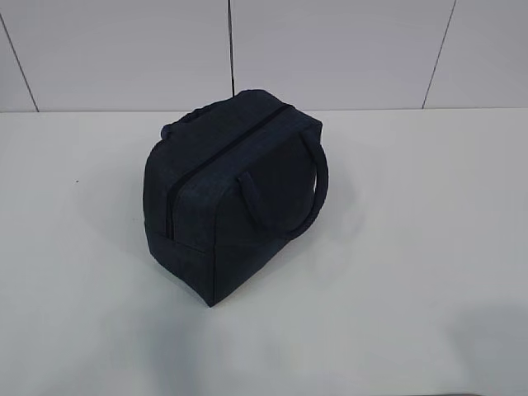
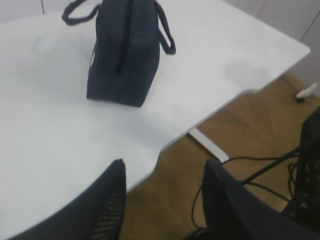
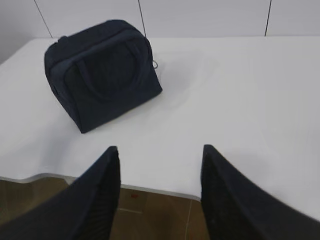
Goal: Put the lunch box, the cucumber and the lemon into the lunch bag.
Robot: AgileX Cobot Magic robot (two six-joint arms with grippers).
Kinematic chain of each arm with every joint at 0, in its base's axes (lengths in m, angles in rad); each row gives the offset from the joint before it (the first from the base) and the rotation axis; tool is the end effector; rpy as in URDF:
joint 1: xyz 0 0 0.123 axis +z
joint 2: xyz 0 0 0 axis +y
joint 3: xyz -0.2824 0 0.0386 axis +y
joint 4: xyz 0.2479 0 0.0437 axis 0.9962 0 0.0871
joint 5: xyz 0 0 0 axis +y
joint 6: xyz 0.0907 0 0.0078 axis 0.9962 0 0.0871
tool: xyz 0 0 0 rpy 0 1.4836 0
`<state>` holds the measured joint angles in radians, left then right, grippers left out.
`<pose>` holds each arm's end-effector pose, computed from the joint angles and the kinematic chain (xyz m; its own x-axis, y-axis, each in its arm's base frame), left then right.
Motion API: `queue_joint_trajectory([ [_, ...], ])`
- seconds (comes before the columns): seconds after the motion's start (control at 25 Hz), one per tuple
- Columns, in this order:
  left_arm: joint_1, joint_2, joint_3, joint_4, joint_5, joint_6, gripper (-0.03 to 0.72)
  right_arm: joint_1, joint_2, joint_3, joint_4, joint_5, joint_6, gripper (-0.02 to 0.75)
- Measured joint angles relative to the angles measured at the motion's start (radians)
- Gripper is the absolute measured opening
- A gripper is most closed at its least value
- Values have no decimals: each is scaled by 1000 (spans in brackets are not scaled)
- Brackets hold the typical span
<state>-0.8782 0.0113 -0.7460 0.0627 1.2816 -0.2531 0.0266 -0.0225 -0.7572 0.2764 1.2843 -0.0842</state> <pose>-0.0251 0.0388 0.3230 -0.4462 0.1735 -0.8779 0.6477 0.7396 -0.1830 -0.0576 0.0223 0.3257 -0.3944 -0.0146 -0.9188 -0.2677 0.9583 0.0997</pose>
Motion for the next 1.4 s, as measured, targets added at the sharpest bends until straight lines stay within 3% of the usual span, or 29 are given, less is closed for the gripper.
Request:
queue_joint_trajectory([
  [0.2,0,0,157,7,0,2,352,0,0,82,-16,0,-15,391],
  [0.48,0,0,216,61,-146,2,347,0,0,211,-52,0,-23,391],
  [0.64,0,0,220,74,-162,2,342,0,0,217,-87,0,-23,391],
  [0.88,0,0,220,98,-163,2,336,0,0,232,-269,-56,-11,391],
  [1.08,0,0,220,157,-168,2,305,0,0,267,-293,-119,-1,390],
  [1.4,0,0,220,106,-169,2,297,0,0,268,-293,-128,-1,390],
])
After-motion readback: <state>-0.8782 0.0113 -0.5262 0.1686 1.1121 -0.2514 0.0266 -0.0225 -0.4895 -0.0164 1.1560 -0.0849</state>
